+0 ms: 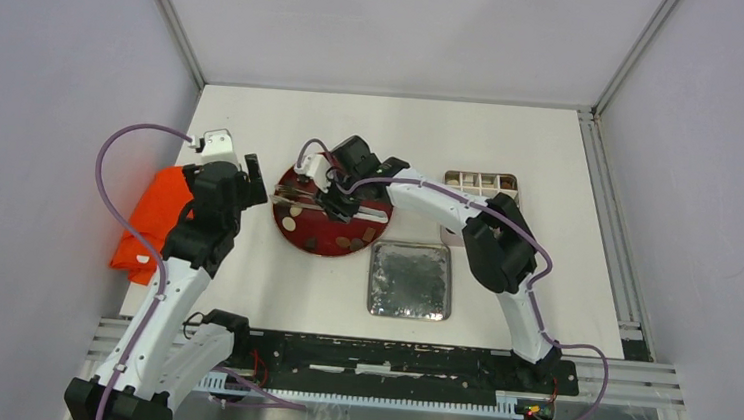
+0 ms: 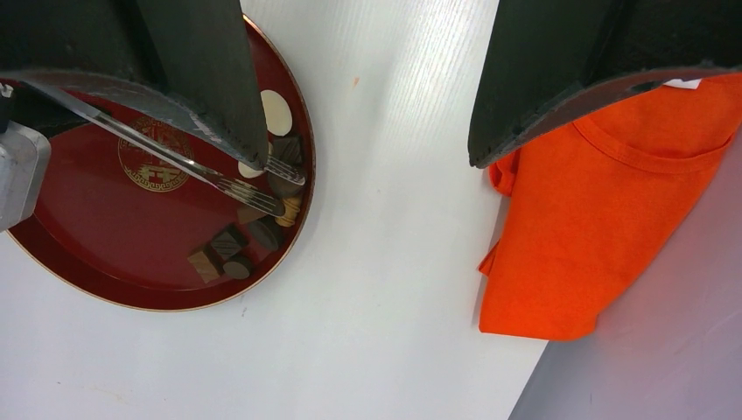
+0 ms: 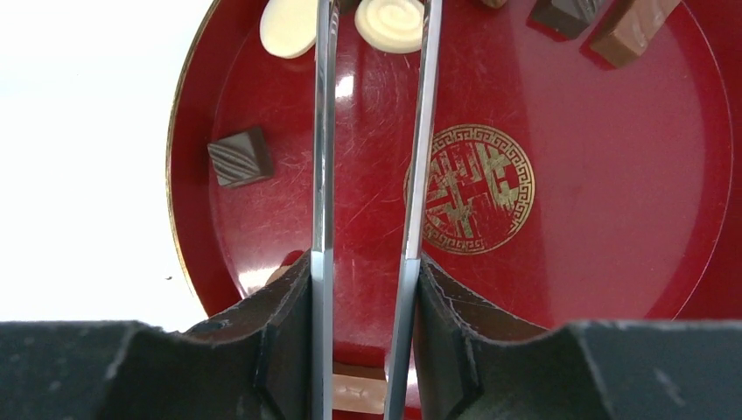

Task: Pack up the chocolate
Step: Pick up the fake chocolate from the plate, then place the fake chocolate in the packing box.

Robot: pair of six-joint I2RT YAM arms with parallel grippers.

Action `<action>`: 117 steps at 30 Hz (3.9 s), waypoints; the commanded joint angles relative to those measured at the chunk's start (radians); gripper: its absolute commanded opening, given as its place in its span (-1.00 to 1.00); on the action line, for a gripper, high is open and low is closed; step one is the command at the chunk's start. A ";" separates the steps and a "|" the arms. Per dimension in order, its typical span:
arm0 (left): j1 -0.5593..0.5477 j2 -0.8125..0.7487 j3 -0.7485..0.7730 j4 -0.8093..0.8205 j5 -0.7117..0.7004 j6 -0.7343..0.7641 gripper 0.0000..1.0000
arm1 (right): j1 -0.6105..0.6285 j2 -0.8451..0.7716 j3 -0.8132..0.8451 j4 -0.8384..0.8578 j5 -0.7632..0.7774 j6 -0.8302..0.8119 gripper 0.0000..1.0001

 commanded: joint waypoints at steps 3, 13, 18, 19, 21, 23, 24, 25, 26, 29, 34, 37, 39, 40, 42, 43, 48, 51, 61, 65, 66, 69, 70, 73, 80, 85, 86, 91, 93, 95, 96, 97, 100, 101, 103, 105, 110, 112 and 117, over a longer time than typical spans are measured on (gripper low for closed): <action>0.004 -0.006 -0.001 0.042 0.002 0.033 0.79 | 0.014 0.030 0.070 0.012 0.016 0.015 -0.16; 0.004 -0.007 -0.001 0.041 0.005 0.032 0.79 | 0.020 0.028 0.069 0.006 0.031 0.004 -0.38; 0.003 -0.006 -0.001 0.041 0.008 0.032 0.79 | 0.020 0.000 0.062 0.006 0.048 -0.011 -0.77; 0.004 -0.006 -0.001 0.042 0.007 0.033 0.79 | 0.021 -0.010 0.056 0.006 0.051 -0.013 -0.83; 0.004 -0.007 -0.001 0.041 0.008 0.033 0.79 | 0.018 -0.039 0.039 0.009 0.054 -0.022 -0.89; 0.004 -0.008 -0.001 0.041 0.008 0.034 0.79 | 0.013 -0.083 0.010 0.010 0.045 -0.038 -0.94; 0.003 -0.010 -0.001 0.041 0.008 0.034 0.79 | 0.010 -0.106 -0.007 0.010 0.040 -0.044 -0.96; 0.004 -0.010 -0.001 0.041 0.009 0.034 0.79 | 0.005 -0.134 -0.031 0.015 0.032 -0.050 -0.97; 0.004 -0.010 -0.001 0.041 0.010 0.035 0.79 | -0.003 -0.158 -0.052 0.019 0.018 -0.055 -0.99; 0.004 -0.006 0.001 0.041 0.018 0.034 0.79 | -0.026 -0.226 -0.117 0.021 -0.022 -0.075 -1.00; 0.004 -0.008 0.001 0.041 0.023 0.033 0.79 | -0.073 -0.348 -0.253 0.040 -0.082 -0.107 -1.00; 0.003 -0.011 -0.001 0.041 0.024 0.034 0.79 | -0.104 -0.419 -0.317 0.025 -0.111 -0.137 -1.00; 0.004 -0.013 0.000 0.040 0.026 0.035 0.79 | -0.138 -0.474 -0.367 0.005 -0.138 -0.161 -1.00; 0.003 -0.013 0.001 0.040 0.027 0.035 0.79 | -0.164 -0.503 -0.393 -0.005 -0.160 -0.176 -1.00; 0.003 -0.017 0.001 0.040 0.031 0.034 0.79 | -0.220 -0.583 -0.465 -0.027 -0.191 -0.194 -1.00; 0.004 -0.018 0.001 0.040 0.033 0.034 0.79 | -0.255 -0.621 -0.498 -0.033 -0.203 -0.203 -1.00; 0.004 -0.022 0.002 0.040 0.057 0.032 0.79 | -0.453 -0.840 -0.655 -0.126 -0.206 -0.269 -1.00; 0.004 -0.021 0.003 0.041 0.075 0.031 0.79 | -0.600 -0.944 -0.715 -0.220 -0.214 -0.333 -1.00; 0.004 -0.021 0.006 0.041 0.113 0.031 0.79 | -1.178 -1.052 -0.760 -0.594 -0.249 -0.791 -1.00; 0.004 -0.024 0.006 0.042 0.117 0.032 0.79 | -1.326 -0.995 -0.724 -0.694 -0.251 -0.953 -1.00; 0.004 -0.025 0.006 0.042 0.117 0.030 0.79 | -1.352 -0.979 -0.715 -0.714 -0.251 -0.990 -1.00; 0.004 -0.025 0.006 0.041 0.115 0.031 0.79 | -1.402 -0.937 -0.689 -0.764 -0.247 -1.067 -1.00; 0.004 -0.025 0.005 0.040 0.114 0.031 0.79 | -1.413 -0.935 -0.685 -0.763 -0.242 -1.085 -1.00; 0.004 -0.023 0.005 0.040 0.116 0.031 0.79 | -1.432 -0.931 -0.686 -0.762 -0.223 -1.123 -1.00; 0.004 -0.018 0.006 0.040 0.120 0.030 0.79 | -1.441 -0.881 -0.661 -0.760 -0.227 -1.124 -0.97; 0.003 -0.017 0.005 0.040 0.118 0.030 0.79 | -1.441 -0.856 -0.668 -0.728 -0.216 -1.108 -0.87; 0.003 -0.016 0.006 0.040 0.119 0.030 0.79 | -1.441 -0.852 -0.669 -0.723 -0.217 -1.105 -0.84; 0.004 -0.013 0.005 0.040 0.118 0.030 0.79 | -1.441 -0.839 -0.663 -0.705 -0.228 -1.088 -0.75; 0.004 -0.010 0.006 0.040 0.120 0.030 0.79 | -1.441 -0.829 -0.664 -0.692 -0.225 -1.080 -0.71; 0.004 -0.009 0.005 0.040 0.120 0.031 0.79 | -1.441 -0.816 -0.662 -0.695 -0.223 -1.080 -0.65; 0.004 -0.009 0.005 0.040 0.120 0.031 0.79 | -1.440 -0.811 -0.661 -0.699 -0.224 -1.080 -0.64; 0.004 -0.009 0.006 0.040 0.119 0.031 0.79 | -1.441 -0.808 -0.661 -0.699 -0.223 -1.081 -0.61; 0.003 -0.012 0.005 0.040 0.117 0.030 0.79 | -1.441 -0.809 -0.661 -0.699 -0.223 -1.083 -0.51; 0.004 -0.010 0.005 0.041 0.118 0.030 0.79 | -1.441 -0.810 -0.661 -0.701 -0.223 -1.087 -0.48; 0.003 -0.009 0.005 0.040 0.118 0.030 0.79 | -1.441 -0.811 -0.656 -0.705 -0.226 -1.086 -0.42; 0.004 -0.010 0.006 0.041 0.118 0.032 0.79 | -1.441 -0.810 -0.653 -0.710 -0.229 -1.088 -0.37; 0.004 -0.011 0.005 0.040 0.118 0.031 0.79 | -1.441 -0.807 -0.652 -0.717 -0.233 -1.090 -0.28; 0.002 -0.011 0.005 0.041 0.118 0.030 0.79 | -1.441 -0.806 -0.651 -0.721 -0.234 -1.093 -0.26; 0.004 -0.013 0.004 0.040 0.117 0.030 0.79 | -1.441 -0.809 -0.645 -0.729 -0.237 -1.100 -0.20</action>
